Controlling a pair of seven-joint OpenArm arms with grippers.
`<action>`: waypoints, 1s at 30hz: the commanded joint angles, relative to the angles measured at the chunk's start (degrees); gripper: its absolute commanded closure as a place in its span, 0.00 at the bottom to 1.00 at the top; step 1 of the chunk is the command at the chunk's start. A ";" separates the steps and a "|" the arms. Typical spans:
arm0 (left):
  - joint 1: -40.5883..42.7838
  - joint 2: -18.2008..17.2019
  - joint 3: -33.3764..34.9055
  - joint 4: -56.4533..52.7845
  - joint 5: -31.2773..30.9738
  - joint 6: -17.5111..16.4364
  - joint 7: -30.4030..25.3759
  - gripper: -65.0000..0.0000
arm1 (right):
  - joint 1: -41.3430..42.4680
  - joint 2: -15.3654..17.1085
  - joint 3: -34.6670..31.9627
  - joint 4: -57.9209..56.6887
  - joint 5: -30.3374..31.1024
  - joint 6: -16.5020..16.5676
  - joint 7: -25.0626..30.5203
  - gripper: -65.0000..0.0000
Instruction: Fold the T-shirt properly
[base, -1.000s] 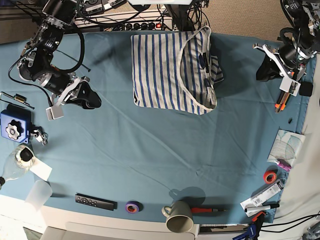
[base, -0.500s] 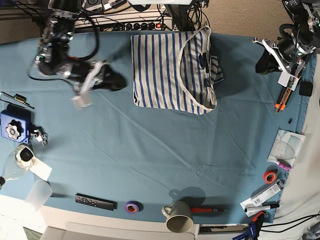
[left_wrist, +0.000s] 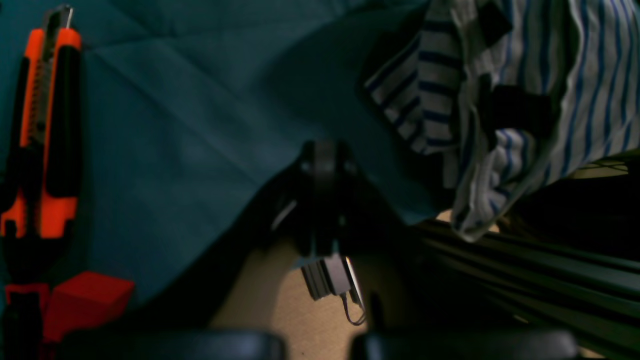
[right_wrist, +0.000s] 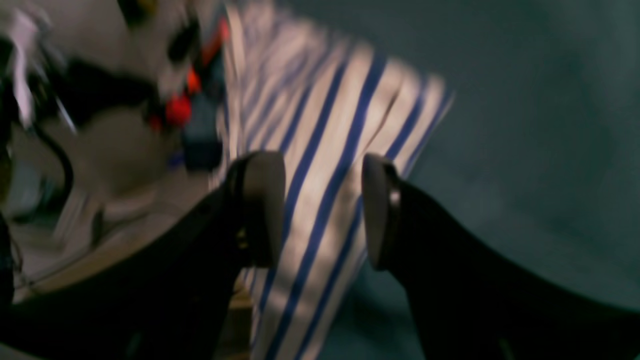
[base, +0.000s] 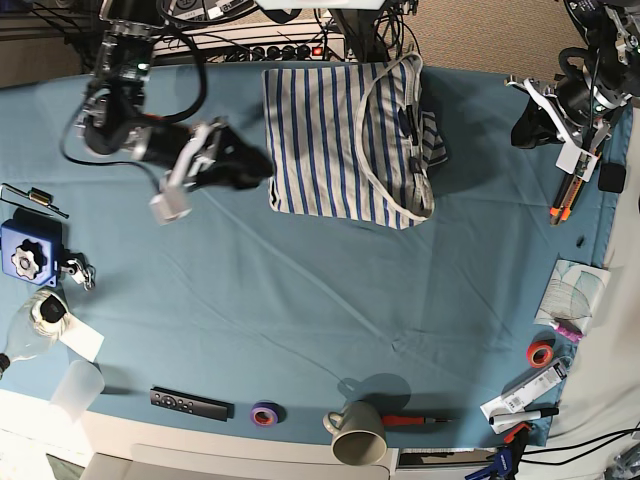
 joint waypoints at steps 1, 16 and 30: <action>0.02 -0.61 -0.22 1.01 -1.05 -0.02 -1.40 1.00 | 0.66 0.63 2.08 2.19 2.40 0.12 1.12 0.60; 0.04 -0.28 -0.22 0.98 -1.05 -3.02 -2.49 0.98 | -3.93 0.66 2.19 5.99 3.10 0.12 1.12 0.60; 0.37 -0.28 -0.22 0.98 -1.05 -1.09 -2.56 0.69 | -3.98 0.61 1.64 5.99 2.71 0.12 1.12 0.60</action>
